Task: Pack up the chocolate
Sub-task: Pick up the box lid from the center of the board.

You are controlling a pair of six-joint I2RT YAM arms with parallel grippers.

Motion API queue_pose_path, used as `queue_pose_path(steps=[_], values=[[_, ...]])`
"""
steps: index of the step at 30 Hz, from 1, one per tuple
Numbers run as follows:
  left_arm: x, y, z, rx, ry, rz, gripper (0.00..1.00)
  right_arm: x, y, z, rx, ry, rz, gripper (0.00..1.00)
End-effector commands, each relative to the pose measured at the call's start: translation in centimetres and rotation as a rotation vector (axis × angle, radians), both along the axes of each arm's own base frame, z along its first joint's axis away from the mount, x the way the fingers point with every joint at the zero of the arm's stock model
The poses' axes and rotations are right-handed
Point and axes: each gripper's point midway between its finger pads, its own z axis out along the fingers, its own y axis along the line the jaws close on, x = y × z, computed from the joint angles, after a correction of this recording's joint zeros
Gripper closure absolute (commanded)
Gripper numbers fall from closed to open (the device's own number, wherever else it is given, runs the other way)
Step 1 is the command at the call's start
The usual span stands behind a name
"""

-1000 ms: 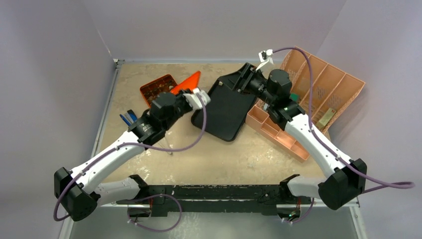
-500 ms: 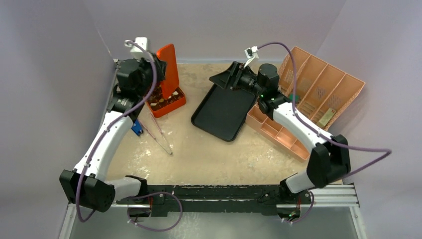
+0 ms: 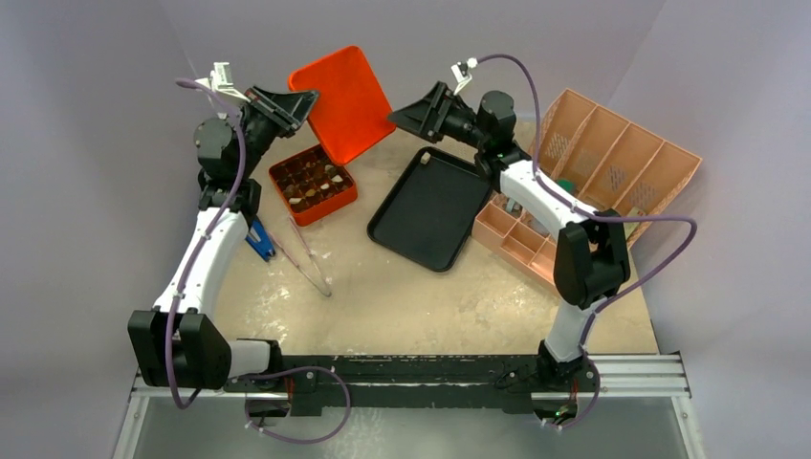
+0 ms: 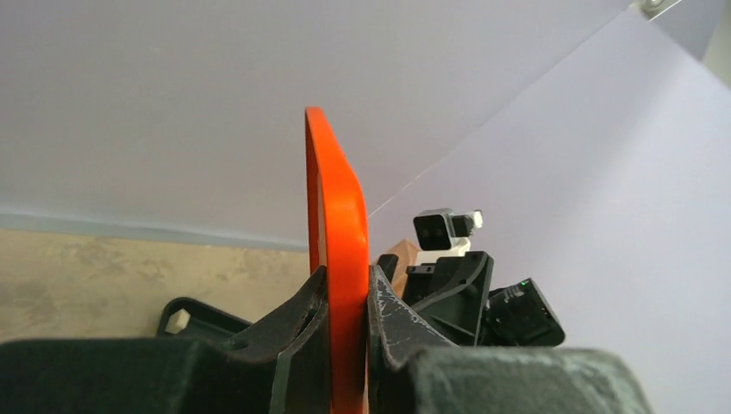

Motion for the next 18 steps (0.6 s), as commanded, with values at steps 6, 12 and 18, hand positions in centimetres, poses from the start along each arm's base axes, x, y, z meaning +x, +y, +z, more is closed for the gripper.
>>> queue_pose_path(steps=[6,12,18], values=[[-3.0,-0.9,4.8,-0.133,-0.143,-0.118,1.00,0.2,0.5,4.8,0.065,-0.022,0.006,0.14],[-3.4,-1.0,5.6,-0.162,-0.170,-0.134,1.00,0.7,0.2,3.7,0.055,0.008,-0.020,0.13],[-2.7,-1.1,3.8,-0.104,-0.126,-0.119,1.00,-0.1,0.5,6.0,0.095,-0.058,0.037,0.42]])
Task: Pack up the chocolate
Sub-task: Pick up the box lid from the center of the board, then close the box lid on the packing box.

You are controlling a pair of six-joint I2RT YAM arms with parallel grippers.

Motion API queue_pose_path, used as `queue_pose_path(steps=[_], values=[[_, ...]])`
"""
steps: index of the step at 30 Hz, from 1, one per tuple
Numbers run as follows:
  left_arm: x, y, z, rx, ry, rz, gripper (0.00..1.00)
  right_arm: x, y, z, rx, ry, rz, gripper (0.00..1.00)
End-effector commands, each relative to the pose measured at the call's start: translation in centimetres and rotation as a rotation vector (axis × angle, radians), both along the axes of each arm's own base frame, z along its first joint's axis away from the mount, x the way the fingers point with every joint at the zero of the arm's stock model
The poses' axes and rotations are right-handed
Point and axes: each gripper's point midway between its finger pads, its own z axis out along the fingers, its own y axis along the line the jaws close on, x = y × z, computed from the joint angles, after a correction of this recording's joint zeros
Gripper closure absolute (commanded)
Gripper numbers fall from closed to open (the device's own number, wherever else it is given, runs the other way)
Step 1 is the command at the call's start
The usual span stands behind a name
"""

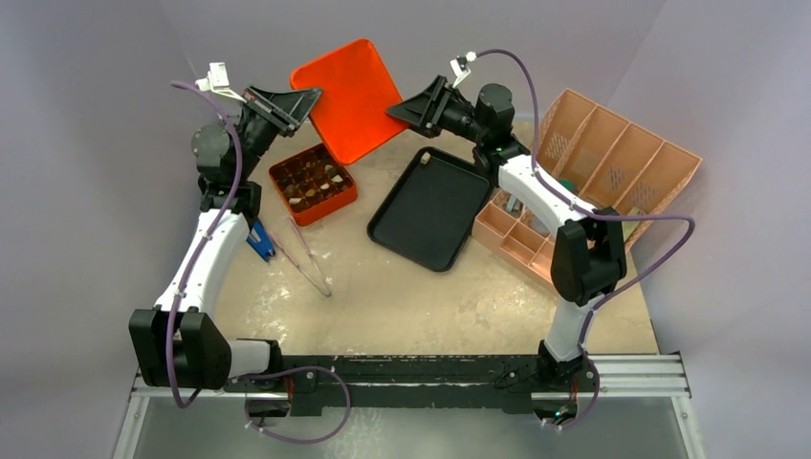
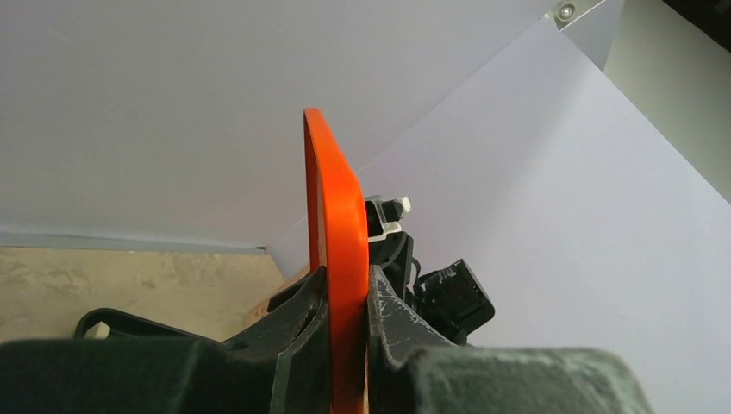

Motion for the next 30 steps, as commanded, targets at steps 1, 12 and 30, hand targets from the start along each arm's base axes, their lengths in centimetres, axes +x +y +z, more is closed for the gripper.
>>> queue_pose_path(steps=[1,12,30], values=[[-0.3,0.1,0.1,0.059,-0.023,0.025,1.00,-1.0,0.1,4.5,0.068,-0.116,0.033,0.51],[2.6,8.1,-8.8,0.339,0.426,0.505,0.48,0.7,1.0,3.5,0.139,-0.085,0.021,1.00],[4.9,18.8,-12.8,0.467,0.733,0.968,0.28,6.9,13.7,-8.9,-0.069,0.097,-0.117,1.00]])
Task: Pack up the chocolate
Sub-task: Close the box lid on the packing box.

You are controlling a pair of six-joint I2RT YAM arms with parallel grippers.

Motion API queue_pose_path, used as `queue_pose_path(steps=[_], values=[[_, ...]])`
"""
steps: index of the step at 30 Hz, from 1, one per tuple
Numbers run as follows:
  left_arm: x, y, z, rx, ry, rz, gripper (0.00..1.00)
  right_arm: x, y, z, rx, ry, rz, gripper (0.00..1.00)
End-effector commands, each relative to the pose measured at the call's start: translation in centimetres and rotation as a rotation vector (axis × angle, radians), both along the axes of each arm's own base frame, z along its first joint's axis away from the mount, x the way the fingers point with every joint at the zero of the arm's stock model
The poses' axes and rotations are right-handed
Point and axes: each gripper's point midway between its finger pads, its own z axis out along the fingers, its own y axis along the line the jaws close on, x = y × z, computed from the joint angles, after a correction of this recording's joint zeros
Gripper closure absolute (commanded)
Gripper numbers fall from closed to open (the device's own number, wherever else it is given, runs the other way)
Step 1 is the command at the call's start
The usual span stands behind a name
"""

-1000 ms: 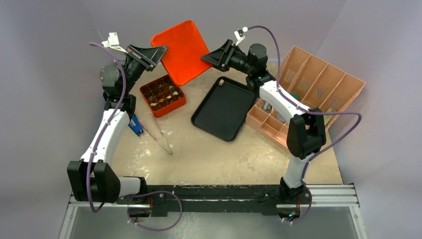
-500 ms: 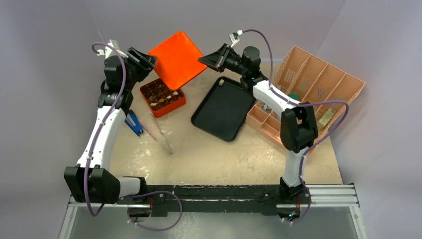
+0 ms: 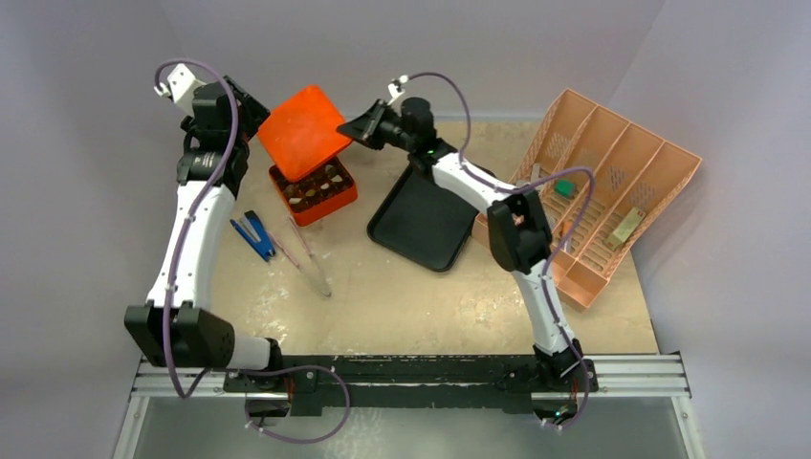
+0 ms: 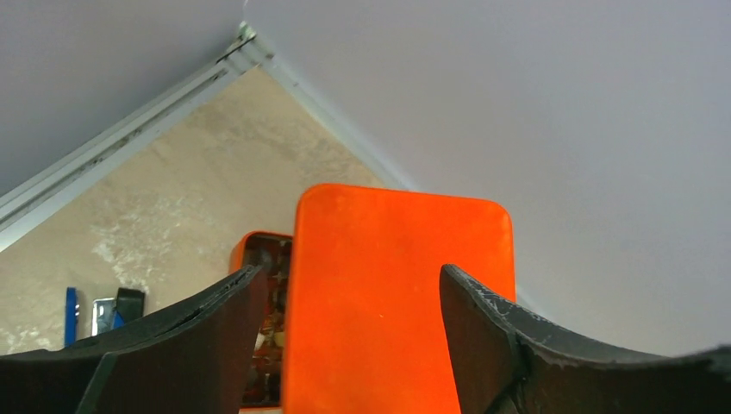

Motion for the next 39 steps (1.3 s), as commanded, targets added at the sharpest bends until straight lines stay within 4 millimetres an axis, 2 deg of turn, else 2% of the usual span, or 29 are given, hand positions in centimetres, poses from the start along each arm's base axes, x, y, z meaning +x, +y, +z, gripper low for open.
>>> queue_pose_path(steps=[1,4,5,7,11,16,26,29,32,35,39], values=[[2.2,2.3,-5.0,-0.036,0.124,0.040,0.30,0.8,3.6,-0.4,-0.021,-0.033,-0.033,1.00],[3.0,3.1,-8.8,-0.085,0.175,0.042,0.35,1.2,5.2,-2.7,-0.024,-0.001,-0.029,1.00],[2.9,3.5,-10.6,-0.106,0.203,0.044,0.37,1.5,5.4,-3.3,-0.031,0.007,-0.038,1.00],[3.0,4.2,-13.0,-0.139,0.227,0.040,0.41,1.8,5.4,-4.3,-0.053,0.009,-0.059,1.00],[3.4,5.4,-16.5,-0.173,0.270,0.028,0.46,2.1,5.0,-6.5,-0.087,0.032,-0.096,1.00],[4.6,4.7,-18.9,-0.207,0.273,-0.036,0.54,2.0,5.0,-7.9,-0.110,0.038,-0.085,1.00],[6.1,3.6,-23.3,-0.224,0.337,-0.131,0.49,1.8,4.3,-9.8,-0.168,0.076,-0.081,1.00],[6.4,3.4,-25.1,-0.239,0.371,-0.138,0.54,1.7,4.0,-10.5,-0.188,0.086,-0.076,1.00],[6.8,2.8,-26.4,-0.255,0.389,-0.186,0.63,1.8,3.6,-10.8,-0.190,0.090,-0.082,1.00],[7.1,2.1,-27.4,-0.267,0.398,-0.222,0.65,2.0,3.0,-11.2,-0.196,0.096,-0.096,1.00],[7.2,1.7,-27.8,-0.271,0.389,-0.250,0.61,2.2,2.2,-11.5,-0.196,0.105,-0.112,1.00]])
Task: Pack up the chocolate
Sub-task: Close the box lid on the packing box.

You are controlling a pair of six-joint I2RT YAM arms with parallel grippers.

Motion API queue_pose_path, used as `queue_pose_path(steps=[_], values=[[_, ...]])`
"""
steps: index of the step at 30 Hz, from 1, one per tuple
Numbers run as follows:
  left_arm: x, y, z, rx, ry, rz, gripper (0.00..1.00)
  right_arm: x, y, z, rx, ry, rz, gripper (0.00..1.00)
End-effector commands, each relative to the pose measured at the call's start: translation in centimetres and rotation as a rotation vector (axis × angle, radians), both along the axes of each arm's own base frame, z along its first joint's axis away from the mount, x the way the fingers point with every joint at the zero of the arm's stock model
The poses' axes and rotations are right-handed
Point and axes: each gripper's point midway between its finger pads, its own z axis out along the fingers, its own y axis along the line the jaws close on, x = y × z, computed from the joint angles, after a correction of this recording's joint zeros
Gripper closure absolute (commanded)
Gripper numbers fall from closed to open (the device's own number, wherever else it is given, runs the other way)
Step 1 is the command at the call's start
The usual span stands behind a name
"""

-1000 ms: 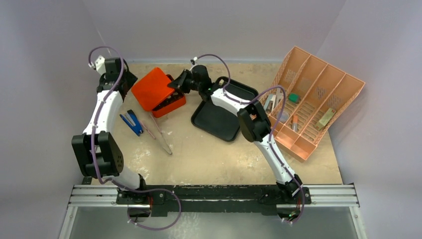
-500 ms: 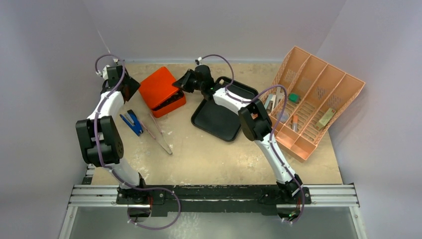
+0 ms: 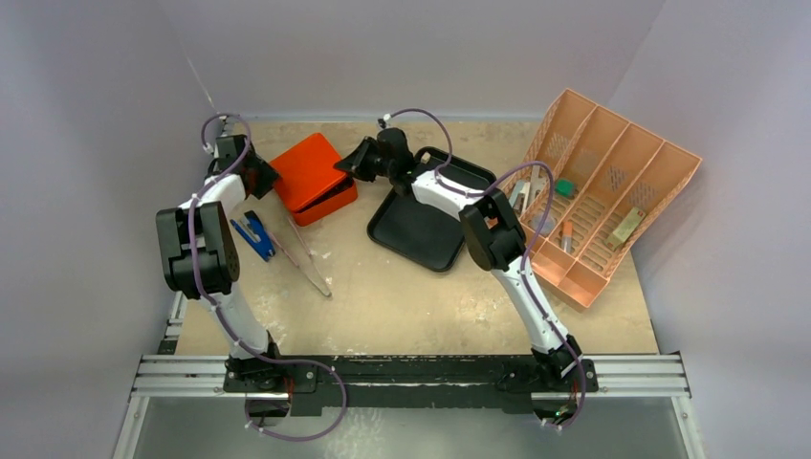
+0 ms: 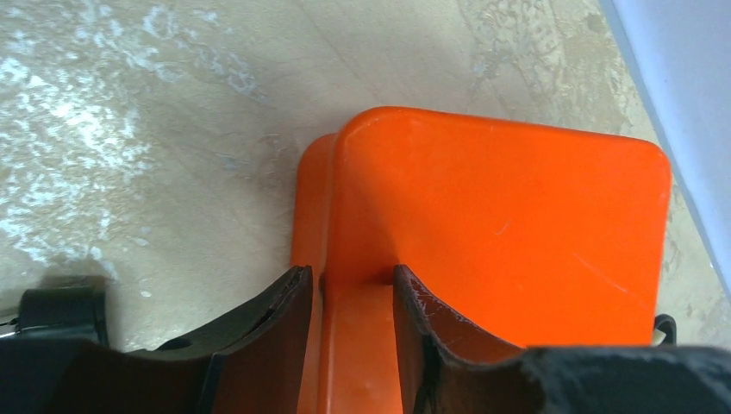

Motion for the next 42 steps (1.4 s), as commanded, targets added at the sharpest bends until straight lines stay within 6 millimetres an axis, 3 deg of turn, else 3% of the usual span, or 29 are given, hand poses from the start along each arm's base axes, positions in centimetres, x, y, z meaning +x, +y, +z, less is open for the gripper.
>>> queue_pose_path(steps=[1,13,21,27,30,33,37,42], values=[[1.4,-0.8,1.0,-0.010,-0.084,-0.068,0.61,1.2,-2.0,3.6,0.001,-0.090,-0.038,1.00],[1.0,-0.8,-0.4,-0.005,-0.043,-0.082,0.71,0.9,-2.6,1.7,-0.026,-0.060,-0.040,1.00],[0.5,-0.4,0.1,0.022,-0.007,-0.085,0.75,0.6,-2.9,1.6,-0.047,-0.055,-0.039,0.96],[0.4,-0.6,-0.4,0.015,0.005,-0.094,0.75,0.1,-3.2,1.4,-0.069,-0.046,-0.029,0.85],[0.2,-0.8,-0.9,0.004,0.009,-0.100,0.76,0.2,-3.5,1.9,-0.085,-0.056,-0.038,0.74],[0.2,-0.9,-1.0,0.004,0.011,-0.108,0.76,0.3,-4.2,2.4,-0.115,-0.060,-0.063,0.67],[0.3,-1.3,-1.2,-0.011,0.012,-0.127,0.75,0.5,-5.5,2.8,-0.181,-0.066,-0.113,0.50],[0.2,-1.4,-1.8,-0.016,0.026,-0.129,0.75,0.8,-7.0,3.6,-0.259,-0.105,-0.150,0.40]])
